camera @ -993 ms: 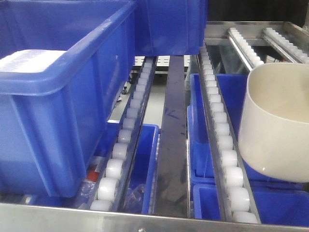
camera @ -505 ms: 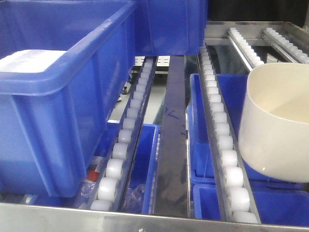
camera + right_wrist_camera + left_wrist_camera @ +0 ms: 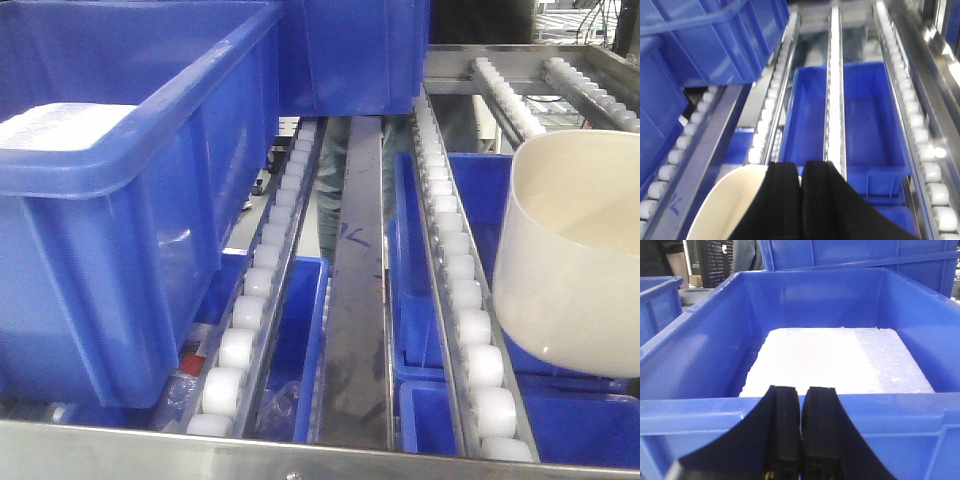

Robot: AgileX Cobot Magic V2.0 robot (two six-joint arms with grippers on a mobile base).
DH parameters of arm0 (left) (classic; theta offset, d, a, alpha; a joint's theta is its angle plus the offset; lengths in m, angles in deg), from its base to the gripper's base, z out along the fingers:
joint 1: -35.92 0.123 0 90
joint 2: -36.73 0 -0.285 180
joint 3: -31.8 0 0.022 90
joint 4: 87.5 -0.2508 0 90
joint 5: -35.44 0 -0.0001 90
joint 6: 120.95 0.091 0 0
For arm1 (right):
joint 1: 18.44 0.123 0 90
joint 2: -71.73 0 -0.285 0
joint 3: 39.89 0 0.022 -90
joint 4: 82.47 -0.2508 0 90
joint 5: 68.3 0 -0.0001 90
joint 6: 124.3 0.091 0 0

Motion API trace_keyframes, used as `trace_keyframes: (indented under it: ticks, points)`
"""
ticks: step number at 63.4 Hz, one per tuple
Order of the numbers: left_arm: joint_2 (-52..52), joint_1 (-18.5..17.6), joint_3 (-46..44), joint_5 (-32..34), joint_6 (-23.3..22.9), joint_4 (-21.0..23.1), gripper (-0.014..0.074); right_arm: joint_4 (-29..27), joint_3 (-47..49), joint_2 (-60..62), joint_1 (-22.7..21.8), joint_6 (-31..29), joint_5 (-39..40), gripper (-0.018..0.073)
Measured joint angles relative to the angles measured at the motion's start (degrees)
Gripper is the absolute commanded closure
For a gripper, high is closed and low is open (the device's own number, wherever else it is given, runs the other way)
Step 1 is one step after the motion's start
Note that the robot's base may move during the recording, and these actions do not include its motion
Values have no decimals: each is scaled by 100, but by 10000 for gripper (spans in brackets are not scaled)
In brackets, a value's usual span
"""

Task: Move white bin to right shelf second layer

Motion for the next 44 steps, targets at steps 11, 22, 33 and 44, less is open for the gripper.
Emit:
trace_keyframes:
  ticks: [11,22,33,44]
  points:
    - [0,0,0,0,0,0,512,0,0,4,0,0,9,504]
    - [0,0,0,0,0,0,512,0,0,4,0,0,9,504]
    - [0,0,0,0,0,0,512,0,0,4,0,0,9,504]
    - [0,0,0,0,0,0,512,0,-173,346,-56,0,72,504]
